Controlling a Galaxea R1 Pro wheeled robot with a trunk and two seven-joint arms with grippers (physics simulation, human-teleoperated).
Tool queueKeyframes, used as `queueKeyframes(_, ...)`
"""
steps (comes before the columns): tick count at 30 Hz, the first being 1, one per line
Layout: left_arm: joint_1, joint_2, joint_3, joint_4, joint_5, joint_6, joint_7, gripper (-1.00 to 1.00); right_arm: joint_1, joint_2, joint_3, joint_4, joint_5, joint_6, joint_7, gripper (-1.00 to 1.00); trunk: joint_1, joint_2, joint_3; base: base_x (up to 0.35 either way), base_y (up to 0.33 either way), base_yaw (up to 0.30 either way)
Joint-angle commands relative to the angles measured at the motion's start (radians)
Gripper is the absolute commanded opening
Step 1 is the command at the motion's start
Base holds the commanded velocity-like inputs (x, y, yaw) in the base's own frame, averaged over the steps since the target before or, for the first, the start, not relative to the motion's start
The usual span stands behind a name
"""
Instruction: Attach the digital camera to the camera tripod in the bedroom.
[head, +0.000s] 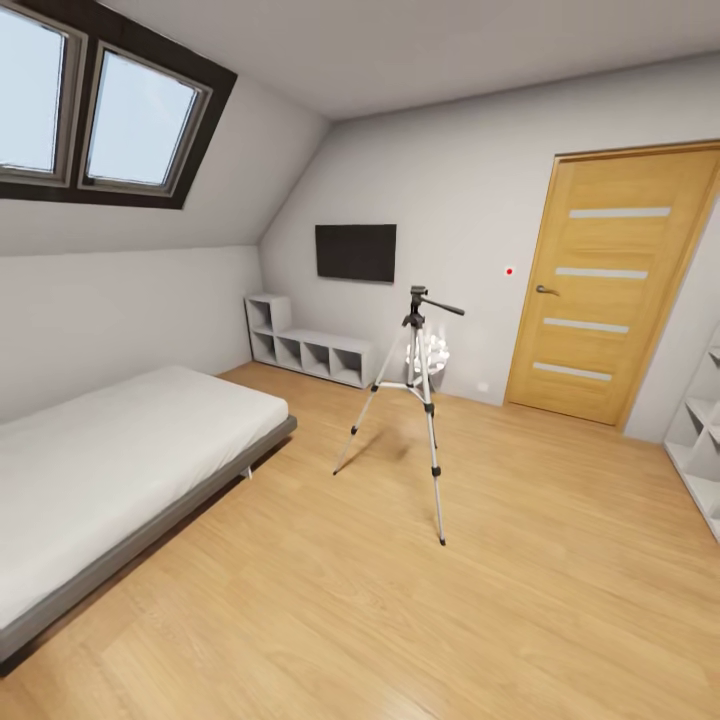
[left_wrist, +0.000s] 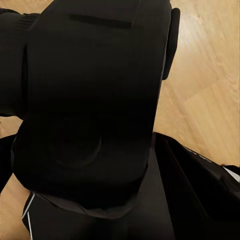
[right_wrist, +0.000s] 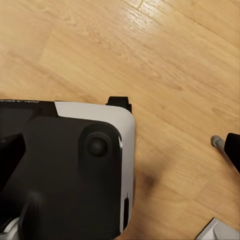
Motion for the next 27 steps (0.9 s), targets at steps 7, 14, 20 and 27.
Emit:
queueKeyframes(7,0.008,0.001,-0.008,0.0,0.007,-0.036,0.001,-1.0,0.005,0.0,-0.008,0.003,0.01,0.001,0.002,1.0,-0.019,0.034,0.014,0.0,0.0,0.0)
queueKeyframes(14,0.011,0.0,-0.009,0.0,0.007,-0.082,0.001,-1.0,0.034,0.011,-0.008,0.003,0.01,-0.001,0.0,1.0,-0.019,0.034,0.014,0.0,0.0,0.0)
queueKeyframes(20,0.011,-0.001,-0.01,0.0,0.007,-0.089,0.001,-1.0,0.038,0.014,-0.008,0.003,0.01,-0.003,-0.075,1.0,-0.019,0.034,0.014,0.0,0.0,0.0)
queueKeyframes(27,0.011,-0.005,-0.01,0.0,0.005,-0.089,0.001,-1.0,0.052,0.045,-0.008,0.003,0.011,-0.002,-0.187,1.0,-0.019,0.034,0.014,0.0,0.0,0.0)
